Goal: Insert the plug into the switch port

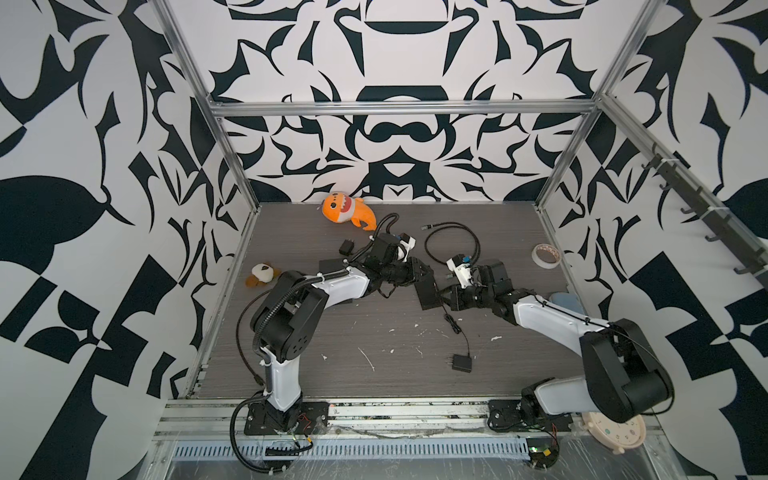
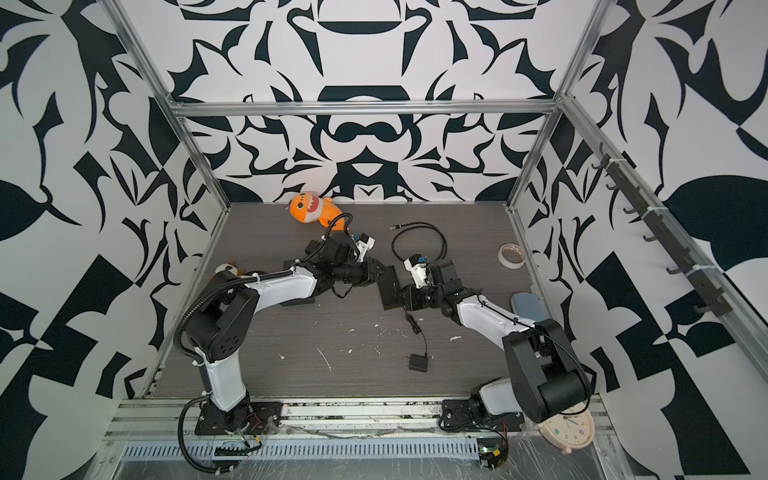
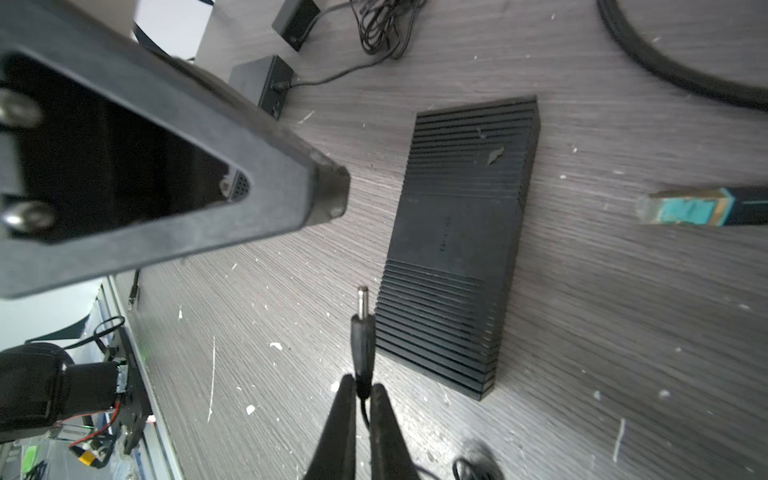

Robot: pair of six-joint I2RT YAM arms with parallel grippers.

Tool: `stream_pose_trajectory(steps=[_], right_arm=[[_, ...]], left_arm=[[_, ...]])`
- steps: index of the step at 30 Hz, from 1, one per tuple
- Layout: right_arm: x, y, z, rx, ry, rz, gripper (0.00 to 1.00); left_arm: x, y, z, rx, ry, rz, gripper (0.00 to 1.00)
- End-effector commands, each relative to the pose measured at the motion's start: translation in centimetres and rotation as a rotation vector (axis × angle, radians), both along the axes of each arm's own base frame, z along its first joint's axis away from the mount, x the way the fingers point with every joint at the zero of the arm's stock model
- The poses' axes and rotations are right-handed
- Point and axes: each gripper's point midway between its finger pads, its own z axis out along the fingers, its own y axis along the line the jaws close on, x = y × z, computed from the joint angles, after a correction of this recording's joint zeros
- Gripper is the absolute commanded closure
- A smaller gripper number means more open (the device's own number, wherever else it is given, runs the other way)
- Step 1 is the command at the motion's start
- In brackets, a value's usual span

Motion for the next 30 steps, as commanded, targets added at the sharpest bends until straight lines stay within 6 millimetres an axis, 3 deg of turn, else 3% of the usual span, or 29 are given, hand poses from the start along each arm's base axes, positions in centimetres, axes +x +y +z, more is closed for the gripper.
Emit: stream_pose_trajectory(steps=[1,5,9,13,16,22,30], right_arm=[[0.6,0.4,1.2,-0.001,-0.056,0.026,0.89],[0.6,0.0,0.6,-0.030,-0.034,0.003,0.90],[-0.8,-0.6,-1.4,-0.063,0.090,-0.034,0.90],[-3.5,-1.0,-3.7,-0.110,0.186,-0.038,0.90],[-4.7,-0.8,-5.2,-0.145,0.205,-0.026,0.89],[-4.2,0.0,-6.3,-0.234,0.220,-0.045,0.89],[-4.1,-0.2,-8.2,-0.293,0.190,-0.113,0.88]], left_arm=[[-0.2,-0.5,-0.4,0.021,0.007,-0.031,0.70],[0.2,0.2,-1.9,0.126,-0.022,-0.014,0.67],[2.6,2.2,-3.4,0.264,-0.080,0.064,0.55],[6.0,3.8,-3.2,0.363,-0.173,0.120,0.51],[8.1,3.9,-3.6,0.431,-0.234,0.101,0.49],[11.7,3.5,-5.5,0.492,-0.317,0.089,0.48],[11.8,2.3,-8.0,0.396,-0.251,-0.039,0.48]])
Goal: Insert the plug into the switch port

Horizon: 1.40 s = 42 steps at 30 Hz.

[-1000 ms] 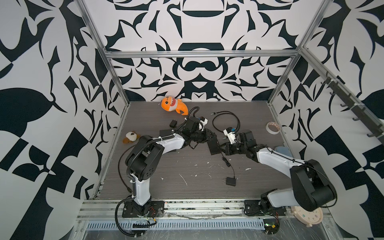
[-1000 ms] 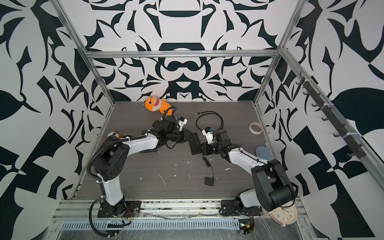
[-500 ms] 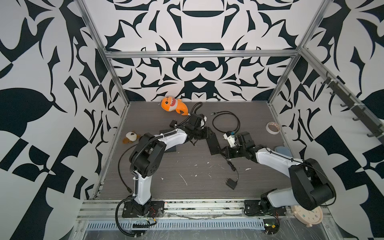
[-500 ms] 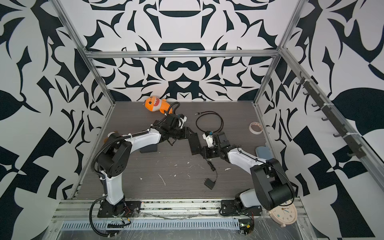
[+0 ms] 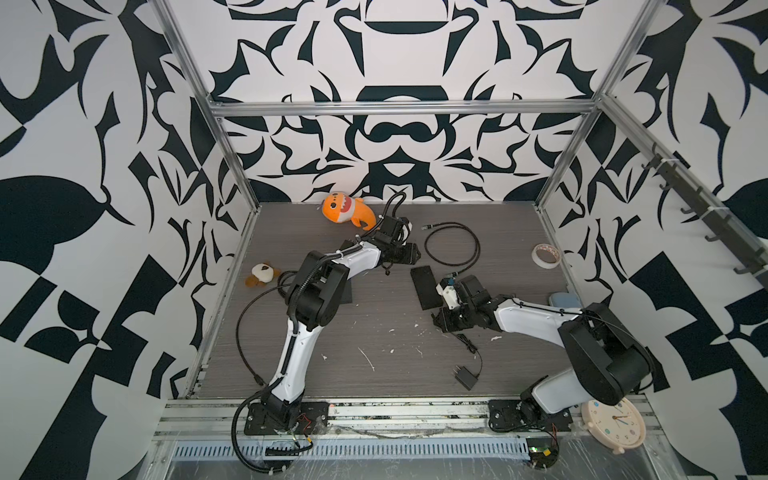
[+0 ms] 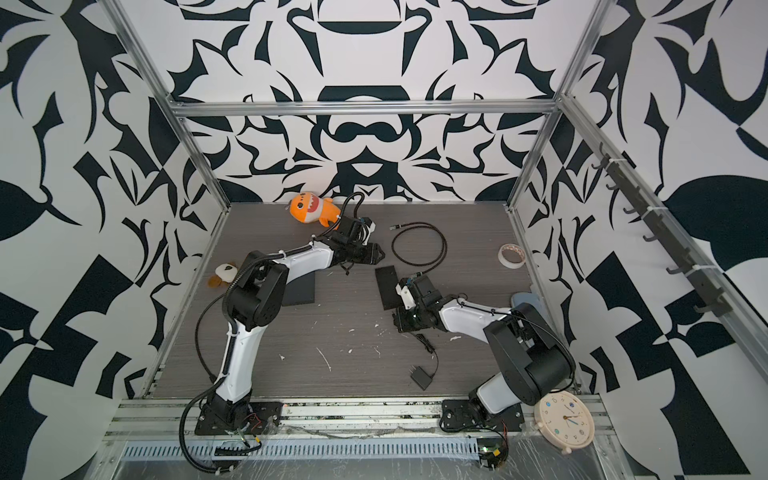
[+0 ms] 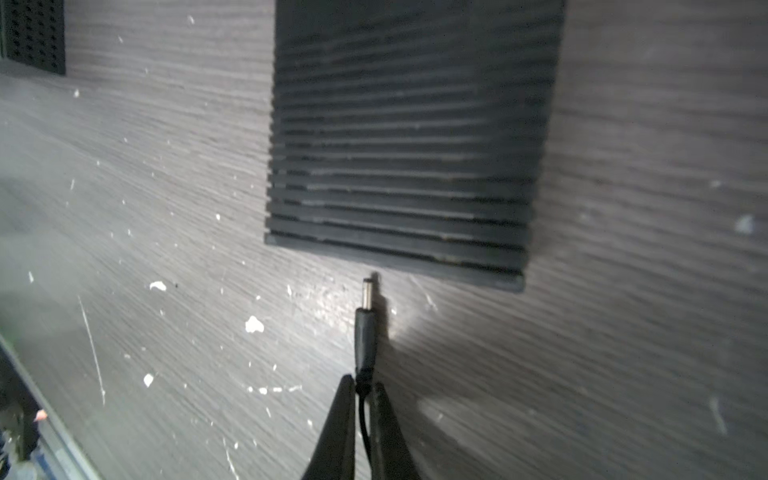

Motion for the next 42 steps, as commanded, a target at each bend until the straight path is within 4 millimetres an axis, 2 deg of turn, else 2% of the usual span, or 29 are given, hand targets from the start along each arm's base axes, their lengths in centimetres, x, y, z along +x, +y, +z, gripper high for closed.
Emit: stream_pose_trajectory(steps=[1,6,13,19,24,31,34,42], right_arm=[[0.6,-0.8,-0.8,-0.039,-0.045,-0.063,0.88],[0.4,-0.8,-1.1,-0.050,-0.124,-0.057,0.88],[-1.1,-1.5,-1.6,-0.062,-0.129,-0.064,0.88],[-1.2,-2.0,-1.4,-0.065,-0.141,-0.093,0.89],[-0.7,-1.7,-0.4,-0.024,-0.203,-0.100,0.89],[-0.1,-0.7,-0.5,0.000,-0.219,-0.074,0.89],[0.1,-0.3,0.0,0.027,-0.242,-0.068,0.89],[0.2,-0.4,1.0,0.027,-0.280,-0.069,0.88]], left_arm=[[-0.7,-0.9,-0.2,-0.026,0.030,-0.092,0.48],[-0.9,-1.5,-0.5,-0.026,0.039,-0.157,0.48],[-0.2,-1.1,-1.7,0.070,0.027,-0.190,0.48],[-0.4,-1.9,-1.9,0.035,0.039,-0.221,0.47],[-0.5,-2.0,-2.2,0.027,0.046,-0.227,0.47],[-1.0,-2.0,-2.5,0.019,0.055,-0.241,0.47],[-1.3,-2.0,-2.7,0.015,0.062,-0.247,0.47],[-1.3,-1.9,-2.8,0.013,0.064,-0.245,0.47]])
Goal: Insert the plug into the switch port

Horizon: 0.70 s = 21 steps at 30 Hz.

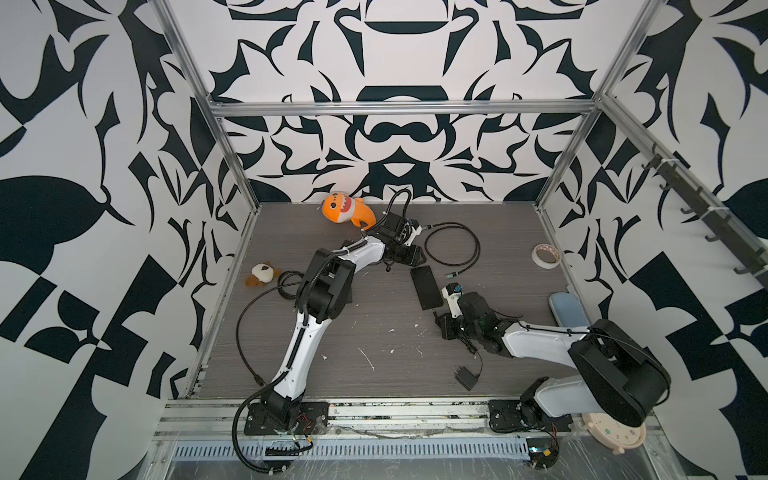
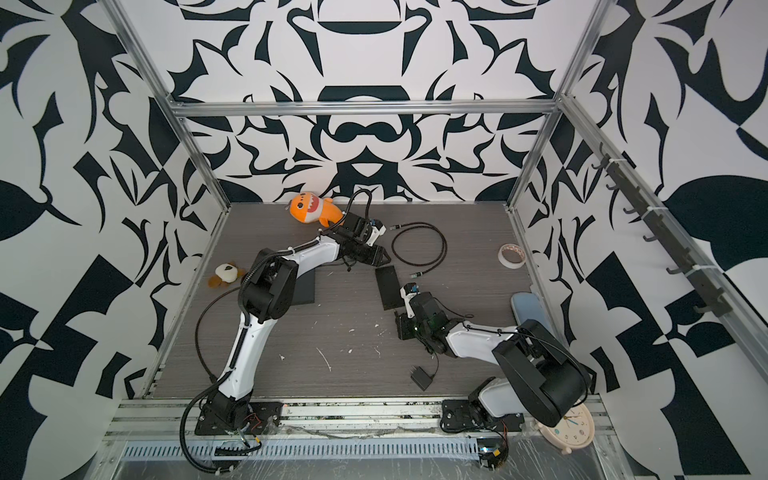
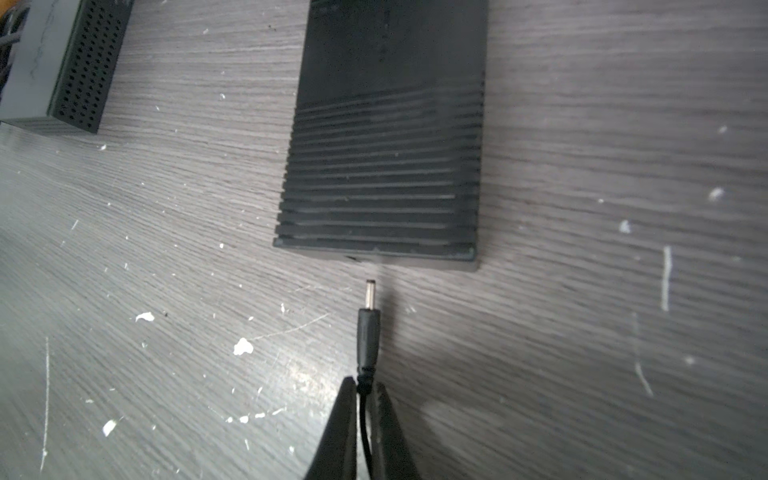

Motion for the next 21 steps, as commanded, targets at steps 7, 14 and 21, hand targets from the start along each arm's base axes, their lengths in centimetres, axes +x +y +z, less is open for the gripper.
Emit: stream_pose_trajectory(steps=[7,14,21], right_arm=[[1.1,1.3,2.0,0.042,-0.080,0.029,0.88],[1.6,1.7,2.4,0.044,-0.107,0.044,0.89],[2.0,1.4,2.4,0.017,-0.129,0.044,0.89]], left_arm=[[-1.3,0.5,-2.2,0.021,0.059,-0.017,0.47],[-1.8,0.8,-2.6,0.021,0.065,-0.010,0.47],[-2.1,0.9,-2.4,0.016,0.069,-0.010,0.47]])
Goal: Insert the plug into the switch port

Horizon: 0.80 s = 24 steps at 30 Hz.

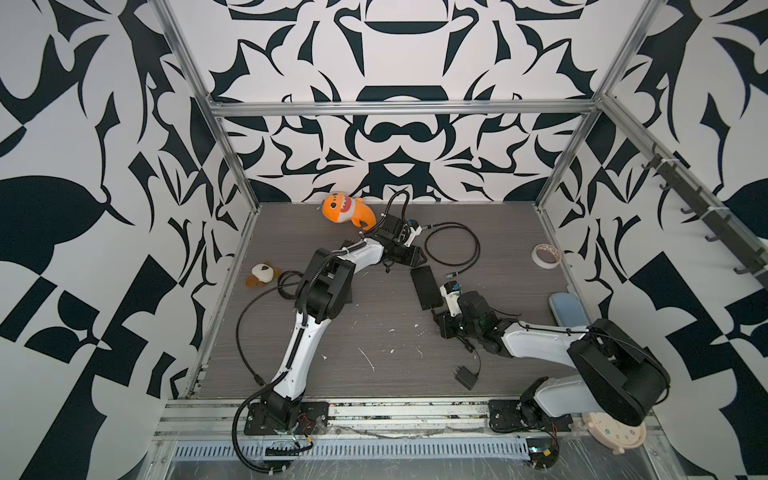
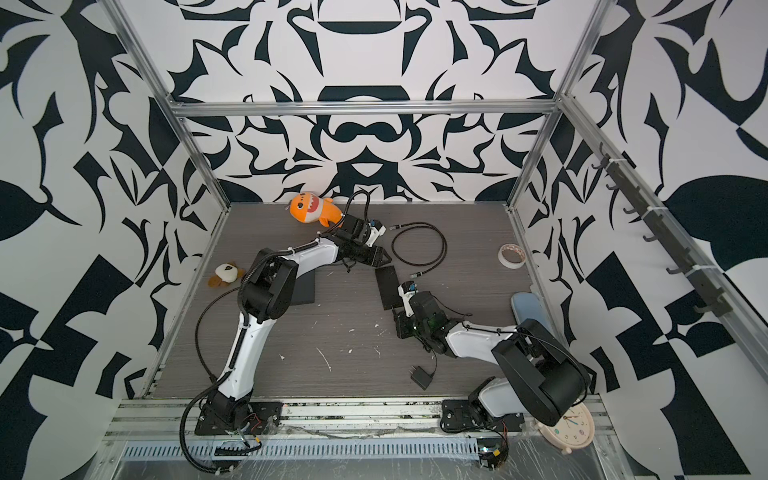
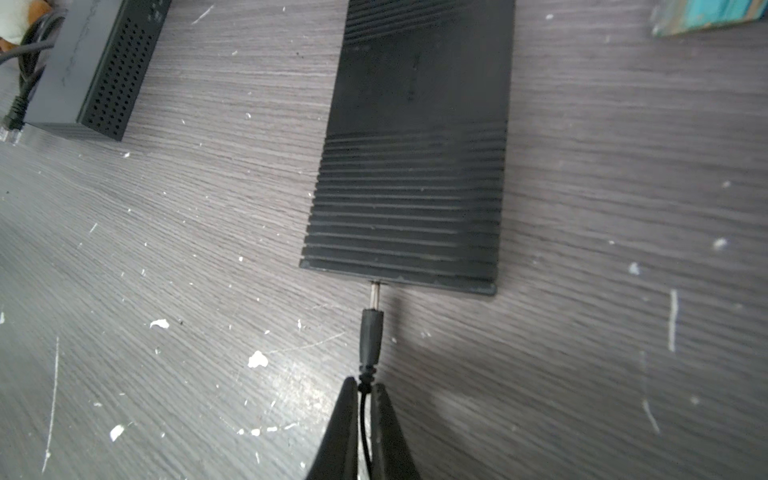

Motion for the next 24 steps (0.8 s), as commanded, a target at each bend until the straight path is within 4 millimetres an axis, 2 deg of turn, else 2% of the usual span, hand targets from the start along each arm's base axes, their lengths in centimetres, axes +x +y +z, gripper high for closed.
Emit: stream_pose_trajectory(steps=[1,6,17,24], right_arm=[[1.5,0.8,1.8,0.016,-0.077,0.005,0.89],[1.8,0.1,1.9,-0.012,-0.082,-0.029,0.90],[1.4,0.0,3.1,0.031,-0.109,-0.038,0.91],[1.2,-0.3,2.4,0.012,-0.096,-0.040,0.92]], left_arm=[[-1.9,1.3,-2.3,0.058,0.090,0.004,0.47],[-2.0,1.4,-2.4,0.070,0.094,0.002,0.47],[-2.0,1.7,-2.4,0.074,0.098,0.021,0.47],[-2.0,1.8,-2.2,0.070,0.103,0.036,0.47]])
